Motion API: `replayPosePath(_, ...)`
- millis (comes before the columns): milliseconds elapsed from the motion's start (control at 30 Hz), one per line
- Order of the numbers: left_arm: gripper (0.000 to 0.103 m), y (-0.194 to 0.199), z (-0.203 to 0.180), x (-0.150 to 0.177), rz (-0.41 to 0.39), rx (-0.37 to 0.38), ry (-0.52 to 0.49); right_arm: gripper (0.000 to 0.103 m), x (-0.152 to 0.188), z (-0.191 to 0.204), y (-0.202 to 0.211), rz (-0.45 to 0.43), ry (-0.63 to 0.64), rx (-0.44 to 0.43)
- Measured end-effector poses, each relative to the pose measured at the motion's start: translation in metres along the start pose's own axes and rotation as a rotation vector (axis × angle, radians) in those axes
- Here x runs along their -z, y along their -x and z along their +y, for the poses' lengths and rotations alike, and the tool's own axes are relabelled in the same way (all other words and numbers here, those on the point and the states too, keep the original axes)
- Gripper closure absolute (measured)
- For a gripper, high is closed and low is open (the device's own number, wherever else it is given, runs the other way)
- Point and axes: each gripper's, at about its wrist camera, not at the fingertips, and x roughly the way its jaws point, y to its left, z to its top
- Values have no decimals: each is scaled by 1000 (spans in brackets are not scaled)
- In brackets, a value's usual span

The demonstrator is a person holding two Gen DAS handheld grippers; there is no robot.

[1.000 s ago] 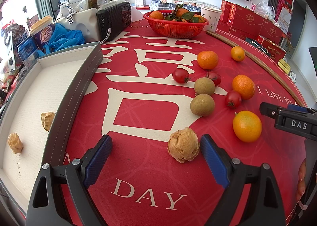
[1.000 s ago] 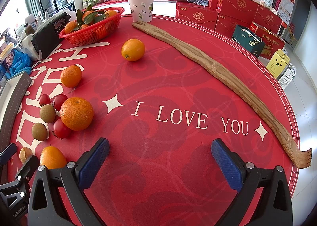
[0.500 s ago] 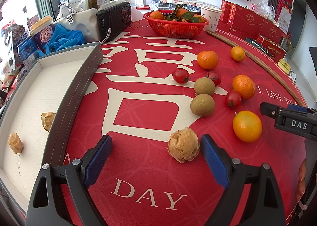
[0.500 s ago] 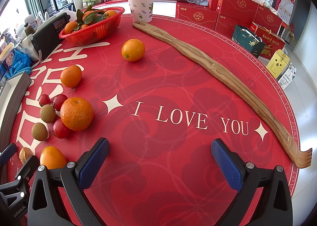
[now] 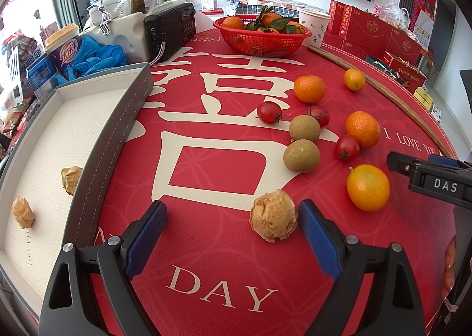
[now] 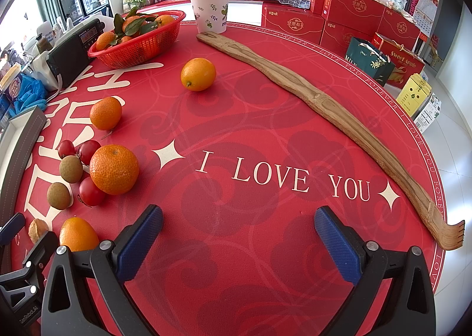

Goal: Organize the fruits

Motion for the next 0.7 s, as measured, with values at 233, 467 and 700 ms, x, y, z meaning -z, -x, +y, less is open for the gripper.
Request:
replayPosePath(233, 11, 0, 0, 0, -1, -2, -2, 0, 0, 0, 0, 0, 0, 0)
replayPosePath(467, 11, 0, 0, 0, -2, -6, -6, 0, 0, 0, 0, 1, 0, -1)
replayPosePath(700, 11, 0, 0, 0, 0, -3, -2, 0, 0, -1, 2, -10, -3, 1)
